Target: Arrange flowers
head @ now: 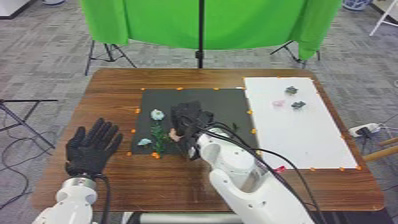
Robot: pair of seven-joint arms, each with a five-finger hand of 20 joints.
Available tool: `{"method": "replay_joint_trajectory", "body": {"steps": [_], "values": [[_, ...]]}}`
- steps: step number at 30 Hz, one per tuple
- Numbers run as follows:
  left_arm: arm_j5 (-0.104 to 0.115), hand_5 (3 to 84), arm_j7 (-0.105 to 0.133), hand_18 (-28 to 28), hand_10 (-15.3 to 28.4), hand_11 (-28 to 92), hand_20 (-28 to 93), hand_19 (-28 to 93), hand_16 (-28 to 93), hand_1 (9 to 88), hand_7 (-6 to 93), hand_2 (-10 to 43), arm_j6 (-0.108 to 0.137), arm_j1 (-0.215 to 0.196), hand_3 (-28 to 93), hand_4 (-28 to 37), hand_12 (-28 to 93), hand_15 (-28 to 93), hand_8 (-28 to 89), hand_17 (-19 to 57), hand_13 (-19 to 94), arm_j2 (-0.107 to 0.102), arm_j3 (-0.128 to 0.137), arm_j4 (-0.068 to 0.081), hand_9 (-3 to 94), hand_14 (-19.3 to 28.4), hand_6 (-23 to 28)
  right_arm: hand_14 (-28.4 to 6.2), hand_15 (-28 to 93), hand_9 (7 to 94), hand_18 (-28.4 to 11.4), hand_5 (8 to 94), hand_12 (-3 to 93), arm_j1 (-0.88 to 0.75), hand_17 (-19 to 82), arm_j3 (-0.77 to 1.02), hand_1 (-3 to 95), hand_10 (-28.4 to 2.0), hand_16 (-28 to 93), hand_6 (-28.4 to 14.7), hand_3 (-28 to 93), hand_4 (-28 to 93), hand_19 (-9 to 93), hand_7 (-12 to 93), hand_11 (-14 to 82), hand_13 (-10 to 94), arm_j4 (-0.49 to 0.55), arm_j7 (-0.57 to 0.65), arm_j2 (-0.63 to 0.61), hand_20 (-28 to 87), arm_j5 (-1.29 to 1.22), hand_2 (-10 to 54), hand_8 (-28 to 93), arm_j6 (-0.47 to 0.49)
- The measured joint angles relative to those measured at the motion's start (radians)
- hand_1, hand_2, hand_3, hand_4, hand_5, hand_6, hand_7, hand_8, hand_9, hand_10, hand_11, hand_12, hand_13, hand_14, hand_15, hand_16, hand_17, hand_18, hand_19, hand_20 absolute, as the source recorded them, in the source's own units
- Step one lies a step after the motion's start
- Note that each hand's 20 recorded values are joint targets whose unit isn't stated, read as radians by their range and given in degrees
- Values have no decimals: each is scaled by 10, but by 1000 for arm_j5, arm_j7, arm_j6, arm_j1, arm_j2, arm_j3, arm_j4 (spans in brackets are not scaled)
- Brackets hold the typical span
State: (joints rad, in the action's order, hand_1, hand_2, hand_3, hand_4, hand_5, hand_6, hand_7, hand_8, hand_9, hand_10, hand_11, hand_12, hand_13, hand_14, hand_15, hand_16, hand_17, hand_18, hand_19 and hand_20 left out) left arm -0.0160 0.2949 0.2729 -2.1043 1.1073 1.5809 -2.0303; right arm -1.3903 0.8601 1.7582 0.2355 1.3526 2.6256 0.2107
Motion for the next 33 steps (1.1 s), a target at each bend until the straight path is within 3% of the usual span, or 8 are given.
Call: {"method": "replay_joint_trajectory", "body": {"steps": [11, 15, 16, 17, 18, 20, 33], "values": [[11, 482, 0, 164, 170, 246, 127, 426, -95, 285, 120, 152, -1, 4, 778, -283, 94, 450, -94, -75, 306, -2, -6, 1, 401, 180, 116, -148, 499, 566, -235, 740, 147, -2, 209, -14, 886, -168, 136, -11, -283, 432, 803, 246, 146, 413, -21, -4, 4, 457, 45, -95, -49, 25], [11, 481, 0, 164, 169, 246, 127, 426, -95, 284, 121, 151, -1, 3, 781, -283, 94, 450, -93, -75, 305, -2, -4, 0, 401, 180, 116, -151, 506, 560, -237, 712, 146, -6, 210, -14, 811, -171, 131, -10, -282, 641, 806, 198, 148, 414, -21, -1, 3, 453, 33, -95, -82, 26], [11, 481, 0, 164, 169, 246, 127, 426, -96, 284, 121, 151, -1, 3, 781, -283, 93, 450, -93, -75, 305, -1, -4, 0, 401, 180, 116, -150, 506, 560, -240, 704, 146, -6, 213, -14, 662, -172, 128, -12, 128, 403, 790, 204, 149, 412, -21, 1, 3, 463, 27, -95, -107, 25], [11, 481, 0, 164, 170, 246, 127, 426, -96, 284, 121, 150, -1, 3, 781, -283, 93, 450, -93, -75, 305, -1, -4, 0, 401, 181, 115, -151, 508, 559, -238, 702, 146, -7, 212, -14, 525, -172, 128, -10, 599, -48, 797, 195, 149, 413, -21, 4, 3, 465, 17, -95, -130, 23], [11, 481, 0, 164, 170, 246, 127, 426, -95, 284, 121, 150, -1, 3, 781, -283, 93, 450, -93, -75, 305, -1, -4, 0, 401, 181, 115, -151, 509, 559, -237, 701, 146, -7, 211, -14, 470, -173, 128, -9, 785, -226, 801, 191, 149, 415, -21, 7, 3, 465, 7, -95, -140, 21], [11, 482, -1, 164, 170, 247, 127, 426, -96, 284, 121, 150, -1, 3, 781, -283, 93, 450, -94, -75, 305, -1, -4, 0, 401, 181, 115, -152, 510, 557, -237, 689, 146, -8, 210, -15, 444, -174, 128, -11, 838, -279, 803, 187, 150, 416, -21, 13, 2, 463, -6, -95, -144, 13], [11, 481, 0, 164, 170, 244, 127, 426, -95, 284, 122, 148, -1, -1, 780, -283, 94, 448, -94, -75, 304, 3, 2, -1, 401, 181, 116, -156, 511, 547, -239, 646, 145, -8, 209, 7, 411, -182, 125, -25, 847, -283, 801, 166, 152, 418, -4, 41, -1, 449, -60, -95, -138, -41]]}}
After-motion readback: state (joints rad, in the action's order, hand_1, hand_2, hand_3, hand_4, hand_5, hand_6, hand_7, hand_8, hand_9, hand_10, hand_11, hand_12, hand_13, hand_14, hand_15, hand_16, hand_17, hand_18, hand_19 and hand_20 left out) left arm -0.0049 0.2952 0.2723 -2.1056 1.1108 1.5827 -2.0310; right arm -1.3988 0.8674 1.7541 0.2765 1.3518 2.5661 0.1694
